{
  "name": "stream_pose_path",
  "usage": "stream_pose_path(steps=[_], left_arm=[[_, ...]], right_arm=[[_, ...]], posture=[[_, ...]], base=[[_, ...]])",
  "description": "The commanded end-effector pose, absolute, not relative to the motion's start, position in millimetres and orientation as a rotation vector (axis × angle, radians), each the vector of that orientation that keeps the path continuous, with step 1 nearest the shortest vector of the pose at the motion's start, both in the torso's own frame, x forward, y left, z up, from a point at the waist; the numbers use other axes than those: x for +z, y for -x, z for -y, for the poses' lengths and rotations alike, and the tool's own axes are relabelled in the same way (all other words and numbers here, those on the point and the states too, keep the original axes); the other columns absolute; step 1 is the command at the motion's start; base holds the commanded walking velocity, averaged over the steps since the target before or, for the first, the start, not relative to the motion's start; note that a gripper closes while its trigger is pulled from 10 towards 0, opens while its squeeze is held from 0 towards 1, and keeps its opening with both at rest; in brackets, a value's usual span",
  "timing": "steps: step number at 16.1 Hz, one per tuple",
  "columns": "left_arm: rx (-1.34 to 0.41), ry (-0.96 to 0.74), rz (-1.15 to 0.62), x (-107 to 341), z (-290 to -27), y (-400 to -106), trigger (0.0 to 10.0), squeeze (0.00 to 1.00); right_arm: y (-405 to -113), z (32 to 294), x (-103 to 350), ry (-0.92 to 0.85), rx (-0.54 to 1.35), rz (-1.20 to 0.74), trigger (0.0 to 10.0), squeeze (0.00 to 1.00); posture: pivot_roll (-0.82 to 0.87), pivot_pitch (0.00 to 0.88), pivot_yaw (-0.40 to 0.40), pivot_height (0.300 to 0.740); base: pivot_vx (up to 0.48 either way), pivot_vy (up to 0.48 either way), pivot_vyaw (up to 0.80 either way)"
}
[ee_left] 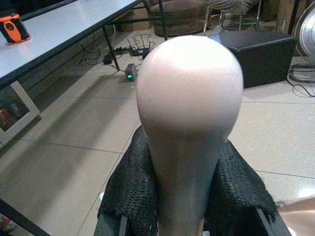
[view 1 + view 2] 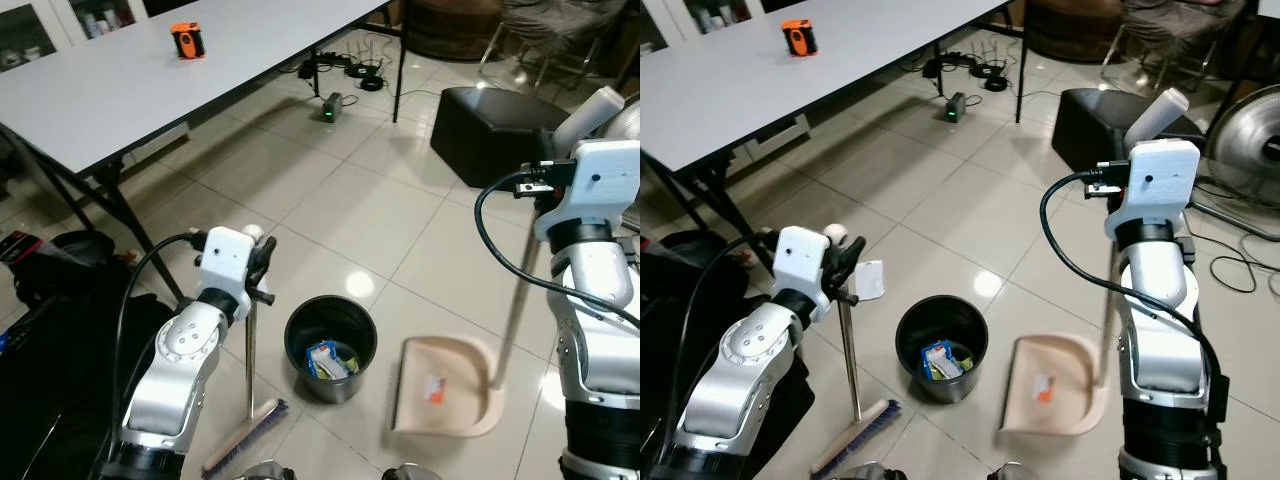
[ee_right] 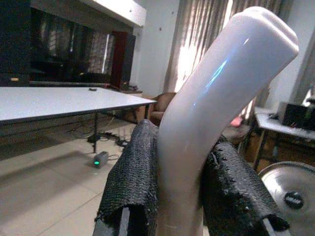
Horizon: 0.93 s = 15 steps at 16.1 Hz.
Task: Sweep floor
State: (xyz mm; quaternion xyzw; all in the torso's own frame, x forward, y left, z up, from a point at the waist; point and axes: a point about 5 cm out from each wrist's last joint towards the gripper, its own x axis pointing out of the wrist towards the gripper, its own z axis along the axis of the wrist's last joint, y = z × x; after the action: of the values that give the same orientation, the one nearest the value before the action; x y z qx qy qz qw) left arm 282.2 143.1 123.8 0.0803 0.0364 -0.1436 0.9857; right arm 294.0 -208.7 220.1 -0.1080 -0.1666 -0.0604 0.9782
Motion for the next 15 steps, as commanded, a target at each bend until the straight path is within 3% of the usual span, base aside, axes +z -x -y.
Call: stream_pose_path(steps=[1, 6, 15], left_arm=[[-0.296, -0.177, -0.033, 131.7, -143.1, -285.2, 10.0, 0.00], [-0.318, -0.173, -0.035, 131.1, -139.9, -285.0, 10.0, 0.00], [-0.316, -0.178, -0.033, 132.0, -141.0, -286.7, 10.0, 0.00]], right_arm=[[-289.3, 207.6, 229.0, 0.217, -0.115, 0.373, 10.0, 0.00], [-287.4, 194.2, 218.1, 0.141, -0.068, 0.311, 10.0, 0.00], [-285.3, 183.2, 206.1, 0.129, -0.033, 0.247, 10.0, 0.00]], posture=[[-0.12, 0.067, 0.079, 0.740], [-0.13, 0.074, 0.089, 0.740], [-0.12, 0.076, 0.085, 0.740]], base=[[0.000, 0.000, 0.00], [0.000, 0.000, 0.00], [-0.310, 0.000, 0.00]])
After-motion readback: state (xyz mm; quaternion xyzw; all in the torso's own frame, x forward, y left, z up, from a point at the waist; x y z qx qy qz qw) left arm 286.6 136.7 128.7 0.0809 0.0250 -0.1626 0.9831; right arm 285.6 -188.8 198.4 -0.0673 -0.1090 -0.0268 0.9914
